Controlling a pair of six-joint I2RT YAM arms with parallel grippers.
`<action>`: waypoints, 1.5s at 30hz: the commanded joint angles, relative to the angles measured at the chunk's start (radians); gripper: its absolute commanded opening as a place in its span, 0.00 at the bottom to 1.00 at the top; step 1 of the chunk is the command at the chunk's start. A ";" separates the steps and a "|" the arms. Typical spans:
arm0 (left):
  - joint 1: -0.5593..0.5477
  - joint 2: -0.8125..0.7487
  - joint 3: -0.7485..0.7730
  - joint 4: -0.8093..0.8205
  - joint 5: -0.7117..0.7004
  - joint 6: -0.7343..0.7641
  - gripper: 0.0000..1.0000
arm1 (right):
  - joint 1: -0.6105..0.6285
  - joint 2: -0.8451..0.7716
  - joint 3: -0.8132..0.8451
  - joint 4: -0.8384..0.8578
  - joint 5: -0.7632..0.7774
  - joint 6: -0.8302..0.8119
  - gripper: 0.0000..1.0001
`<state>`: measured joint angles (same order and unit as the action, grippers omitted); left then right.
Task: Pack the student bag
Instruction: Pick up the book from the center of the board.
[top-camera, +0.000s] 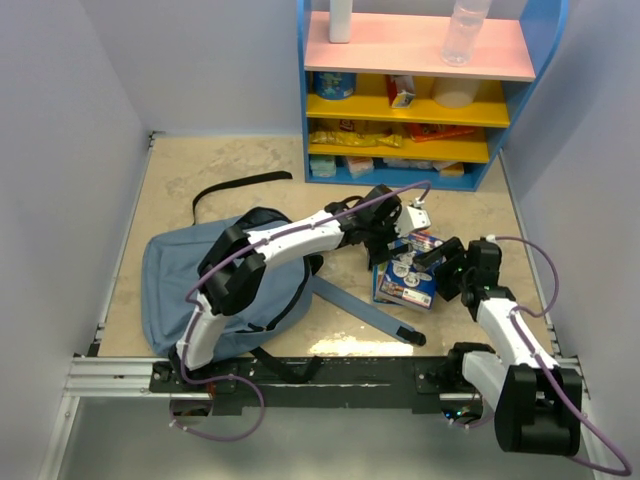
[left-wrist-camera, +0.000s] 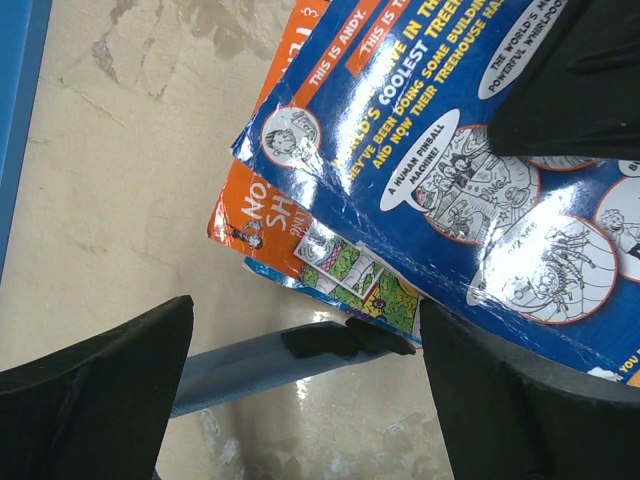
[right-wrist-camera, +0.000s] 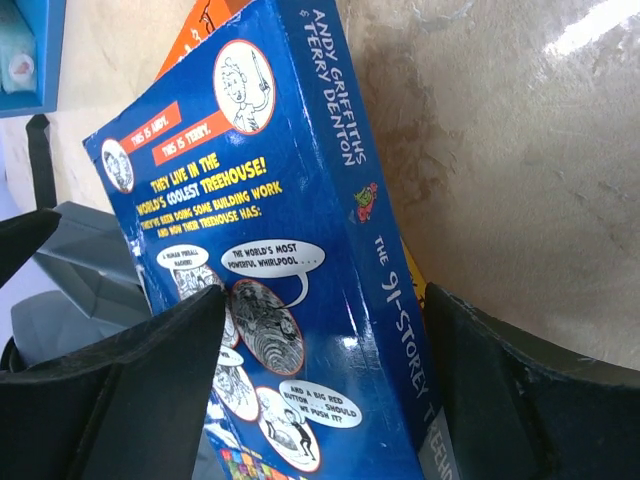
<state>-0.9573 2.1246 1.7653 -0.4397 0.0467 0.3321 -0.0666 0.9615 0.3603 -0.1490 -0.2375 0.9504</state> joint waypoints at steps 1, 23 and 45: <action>-0.032 0.032 0.039 0.030 0.030 -0.028 1.00 | 0.004 -0.052 -0.009 0.028 -0.057 0.039 0.80; -0.101 0.052 0.130 -0.099 0.254 0.056 1.00 | 0.002 -0.320 0.137 -0.218 0.014 0.041 0.42; 0.037 -0.707 -0.440 -0.347 0.067 0.055 1.00 | 0.004 -0.265 0.313 -0.098 -0.065 -0.005 0.00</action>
<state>-0.8608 1.3956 1.4776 -0.7937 0.2424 0.4641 -0.0658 0.6807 0.6006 -0.3733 -0.2356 0.9573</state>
